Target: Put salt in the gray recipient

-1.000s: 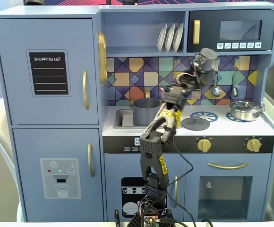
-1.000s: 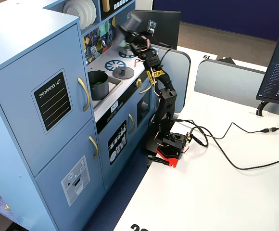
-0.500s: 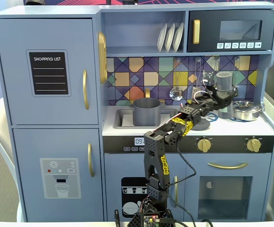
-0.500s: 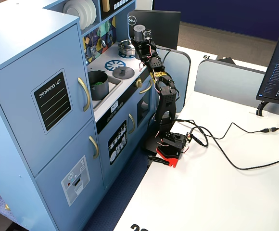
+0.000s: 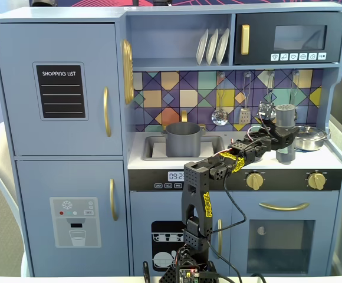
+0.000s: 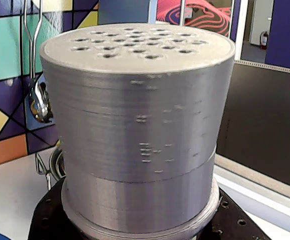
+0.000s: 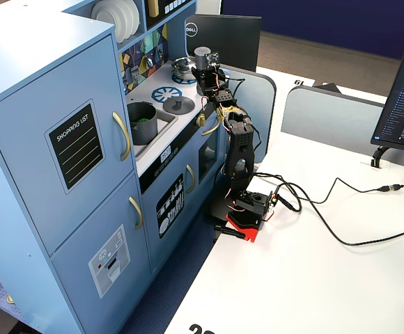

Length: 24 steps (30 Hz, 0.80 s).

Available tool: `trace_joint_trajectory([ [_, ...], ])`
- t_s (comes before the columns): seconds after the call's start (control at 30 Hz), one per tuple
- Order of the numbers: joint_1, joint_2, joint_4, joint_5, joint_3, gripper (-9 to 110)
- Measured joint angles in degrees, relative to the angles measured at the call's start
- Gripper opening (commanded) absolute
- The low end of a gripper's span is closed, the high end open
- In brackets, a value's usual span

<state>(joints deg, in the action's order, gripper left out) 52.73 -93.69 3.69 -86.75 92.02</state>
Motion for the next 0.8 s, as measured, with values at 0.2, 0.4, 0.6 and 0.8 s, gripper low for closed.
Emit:
trace_joint_trajectory([
  [0.2,0.00,0.00,-0.26,0.26,0.00,0],
  [0.4,0.00,0.00,-2.90,4.13,0.00,0],
  [0.6,-0.18,0.00,-3.34,4.83,0.00,2],
  [0.8,-1.14,0.00,-3.34,4.83,0.00,43],
])
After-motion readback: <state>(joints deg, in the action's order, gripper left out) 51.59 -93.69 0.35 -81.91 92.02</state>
